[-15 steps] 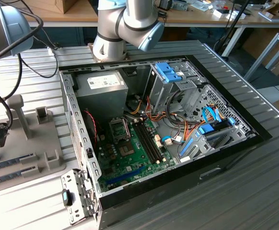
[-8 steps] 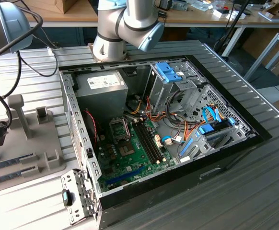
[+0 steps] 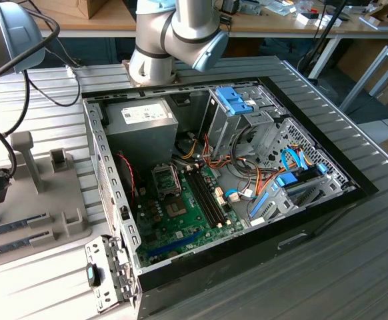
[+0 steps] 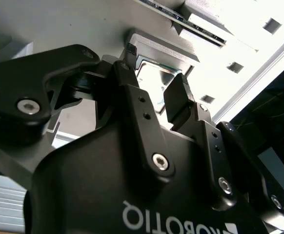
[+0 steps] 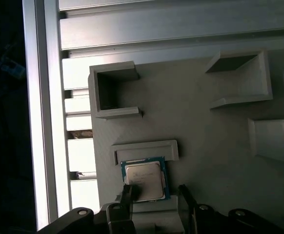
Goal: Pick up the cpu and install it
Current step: 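Pick up the cpu and move it towards the insertion slot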
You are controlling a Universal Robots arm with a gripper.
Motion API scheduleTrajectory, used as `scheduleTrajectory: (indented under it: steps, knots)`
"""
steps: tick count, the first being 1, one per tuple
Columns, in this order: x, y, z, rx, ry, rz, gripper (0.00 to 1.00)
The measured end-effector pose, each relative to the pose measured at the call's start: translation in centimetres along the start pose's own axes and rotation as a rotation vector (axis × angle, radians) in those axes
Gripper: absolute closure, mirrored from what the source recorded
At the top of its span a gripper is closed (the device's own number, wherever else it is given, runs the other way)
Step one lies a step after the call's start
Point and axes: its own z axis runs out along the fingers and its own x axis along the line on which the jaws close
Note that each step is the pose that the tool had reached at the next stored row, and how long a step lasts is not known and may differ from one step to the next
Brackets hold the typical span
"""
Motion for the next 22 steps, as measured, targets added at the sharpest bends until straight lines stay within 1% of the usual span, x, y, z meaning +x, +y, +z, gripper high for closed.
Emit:
scheduleTrajectory:
  steps: [4,11,14,17,18,19,20,21,22]
  knots:
    - [-0.23,0.01,0.12,0.0000,0.0000,0.000,0.51]
    - [-0.54,0.03,0.56,0.0003,0.0003,0.000,0.51]
    - [-0.60,0.03,0.85,0.0007,0.0012,0.000,0.51]
    - [-0.61,0.03,0.96,0.0000,0.0001,0.000,0.51]
    - [-0.60,0.03,0.89,-0.0002,-0.0004,0.000,0.51]
    - [-0.56,0.04,0.73,-0.0029,-0.0021,0.000,0.51]
    - [-0.54,0.05,0.58,-0.0040,-0.0025,0.000,0.51]
    - [-0.49,0.04,0.27,-0.0037,-0.0007,0.000,0.51]
    - [-0.45,0.03,0.06,-0.0042,-0.0003,0.000,0.51]
